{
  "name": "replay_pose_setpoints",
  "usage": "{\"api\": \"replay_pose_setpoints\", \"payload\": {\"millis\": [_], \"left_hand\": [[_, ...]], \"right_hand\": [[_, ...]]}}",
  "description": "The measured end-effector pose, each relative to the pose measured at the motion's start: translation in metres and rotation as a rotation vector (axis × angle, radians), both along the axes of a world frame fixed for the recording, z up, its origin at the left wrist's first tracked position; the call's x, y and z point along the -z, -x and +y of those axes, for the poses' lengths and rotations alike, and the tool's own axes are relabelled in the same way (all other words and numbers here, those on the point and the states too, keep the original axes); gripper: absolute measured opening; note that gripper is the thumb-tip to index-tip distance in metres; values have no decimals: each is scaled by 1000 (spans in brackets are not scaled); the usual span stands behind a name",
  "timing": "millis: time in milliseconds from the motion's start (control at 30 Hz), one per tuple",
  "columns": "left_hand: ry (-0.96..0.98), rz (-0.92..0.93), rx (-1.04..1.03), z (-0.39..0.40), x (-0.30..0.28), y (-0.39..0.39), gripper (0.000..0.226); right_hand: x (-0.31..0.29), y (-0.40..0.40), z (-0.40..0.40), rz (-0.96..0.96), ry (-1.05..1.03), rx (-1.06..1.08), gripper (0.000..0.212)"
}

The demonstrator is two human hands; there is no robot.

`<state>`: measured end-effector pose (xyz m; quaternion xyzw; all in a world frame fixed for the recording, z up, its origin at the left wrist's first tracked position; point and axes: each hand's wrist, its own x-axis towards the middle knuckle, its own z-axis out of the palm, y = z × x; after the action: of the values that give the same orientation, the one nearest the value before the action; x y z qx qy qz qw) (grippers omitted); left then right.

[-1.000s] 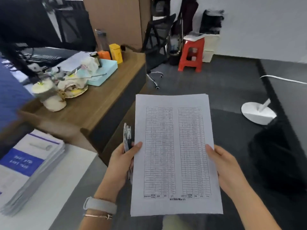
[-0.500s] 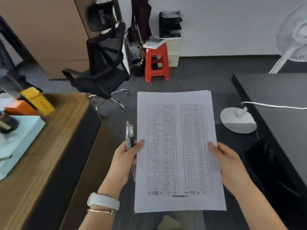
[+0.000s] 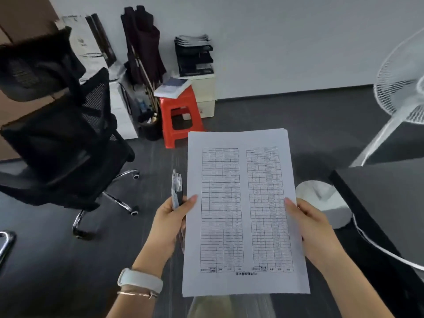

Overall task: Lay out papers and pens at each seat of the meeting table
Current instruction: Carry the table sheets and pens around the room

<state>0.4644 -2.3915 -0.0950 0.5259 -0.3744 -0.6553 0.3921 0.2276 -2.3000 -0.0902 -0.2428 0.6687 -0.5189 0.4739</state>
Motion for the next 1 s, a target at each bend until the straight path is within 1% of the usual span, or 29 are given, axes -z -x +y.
{"api": "replay_pose_setpoints", "payload": {"millis": [100, 167, 267, 300, 433, 567, 633, 700, 733, 867, 1000], "left_hand": [[6, -18, 42, -94, -10, 32, 19], [0, -19, 75, -146, -17, 56, 15], [-4, 14, 151, -224, -16, 98, 31], [-2, 5, 166, -250, -12, 114, 33], [10, -22, 198, -358, 6, 186, 14], [50, -34, 245, -473, 15, 276, 23], [67, -47, 261, -526, 9, 321, 19], [90, -49, 292, -577, 3, 368, 7], [98, -54, 304, -599, -1, 390, 5], [87, -58, 383, -677, -13, 481, 10], [63, -65, 461, -750, -2, 587, 12]], "right_hand": [[-9, 28, -79, -11, 3, 47, 23], [-13, 50, -124, -9, -8, 77, 25], [-13, 88, -191, -4, -15, 145, 25], [-11, 101, -214, 2, -15, 166, 25], [3, 164, -309, 12, -9, 213, 24], [7, 248, -415, 26, 12, 244, 23], [1, 288, -462, 11, 35, 253, 23], [-7, 330, -505, -2, 53, 280, 23], [-11, 349, -523, -4, 57, 294, 24], [-18, 427, -589, -16, 60, 382, 24], [-6, 514, -646, -15, 15, 494, 24]]}}
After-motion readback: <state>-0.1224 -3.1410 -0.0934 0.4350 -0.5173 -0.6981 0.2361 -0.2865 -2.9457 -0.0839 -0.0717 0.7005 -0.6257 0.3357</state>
